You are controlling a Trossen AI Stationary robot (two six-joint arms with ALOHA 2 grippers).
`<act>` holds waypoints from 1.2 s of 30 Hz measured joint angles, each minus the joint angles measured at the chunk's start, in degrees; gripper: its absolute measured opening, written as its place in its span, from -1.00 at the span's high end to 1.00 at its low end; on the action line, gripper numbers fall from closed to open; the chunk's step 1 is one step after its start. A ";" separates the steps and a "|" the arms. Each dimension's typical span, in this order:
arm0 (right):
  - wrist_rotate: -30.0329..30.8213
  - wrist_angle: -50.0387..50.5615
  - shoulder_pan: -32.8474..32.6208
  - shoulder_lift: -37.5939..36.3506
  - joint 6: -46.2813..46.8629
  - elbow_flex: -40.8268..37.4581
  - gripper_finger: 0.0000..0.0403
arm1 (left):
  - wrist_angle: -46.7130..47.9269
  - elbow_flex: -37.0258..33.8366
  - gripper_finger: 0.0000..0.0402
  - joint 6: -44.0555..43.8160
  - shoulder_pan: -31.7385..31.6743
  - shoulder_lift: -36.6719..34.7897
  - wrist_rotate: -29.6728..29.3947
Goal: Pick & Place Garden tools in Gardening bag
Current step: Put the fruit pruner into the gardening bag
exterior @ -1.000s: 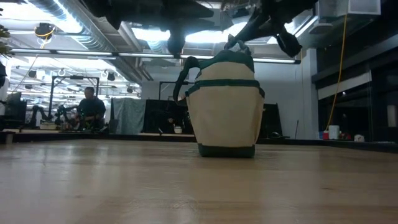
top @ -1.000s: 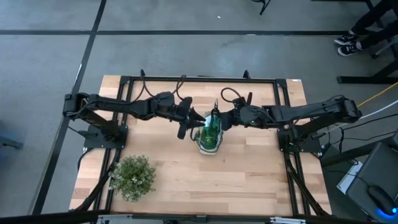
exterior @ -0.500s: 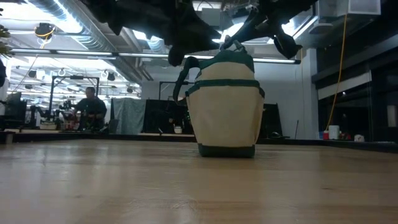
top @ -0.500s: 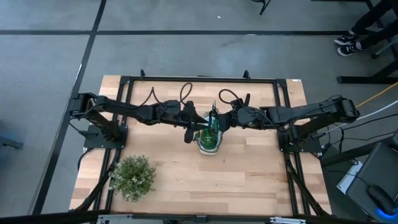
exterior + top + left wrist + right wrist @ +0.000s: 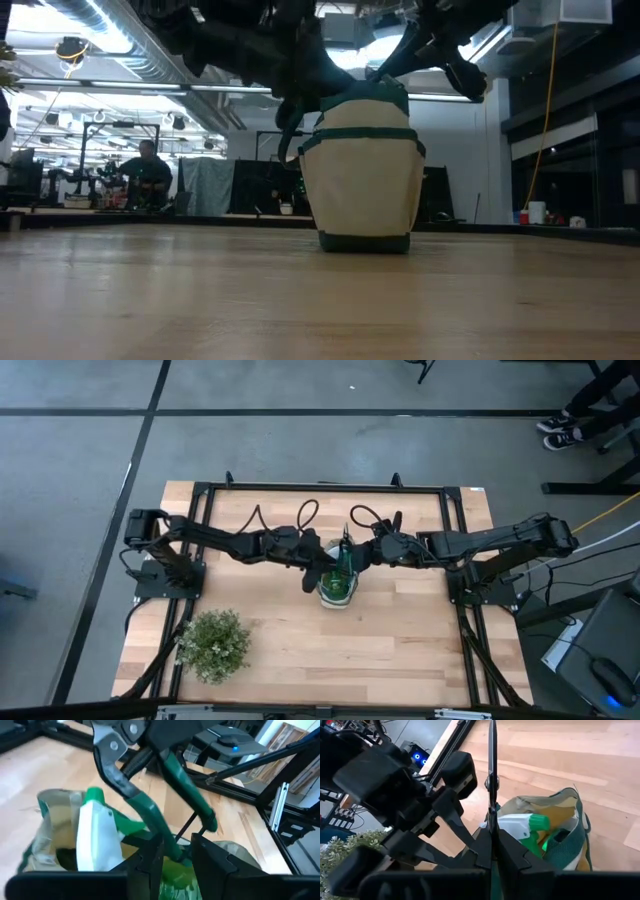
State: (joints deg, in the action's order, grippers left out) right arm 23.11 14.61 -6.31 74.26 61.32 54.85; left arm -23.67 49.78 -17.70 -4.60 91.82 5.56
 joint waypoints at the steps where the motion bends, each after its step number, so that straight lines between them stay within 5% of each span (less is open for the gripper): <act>1: -0.37 0.06 0.04 0.00 0.12 -0.02 0.95 | -0.66 0.02 0.54 -0.43 0.00 0.63 0.08; 20: -8.81 -7.16 2.77 0.02 -1.22 -0.02 0.77 | -4.10 0.04 0.64 -1.06 -1.44 2.96 -0.60; 28: -17.19 -9.24 3.80 0.57 -1.31 0.22 0.75 | -3.93 0.00 0.64 -0.56 -1.49 1.61 7.79; 36: -20.45 -11.21 3.74 4.60 -0.21 0.33 0.68 | 11.56 -0.11 0.64 4.75 -1.62 -6.89 8.54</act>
State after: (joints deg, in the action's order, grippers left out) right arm 2.67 3.40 -2.57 78.86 61.11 55.18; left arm -12.11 49.67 -12.95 -6.22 84.93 14.10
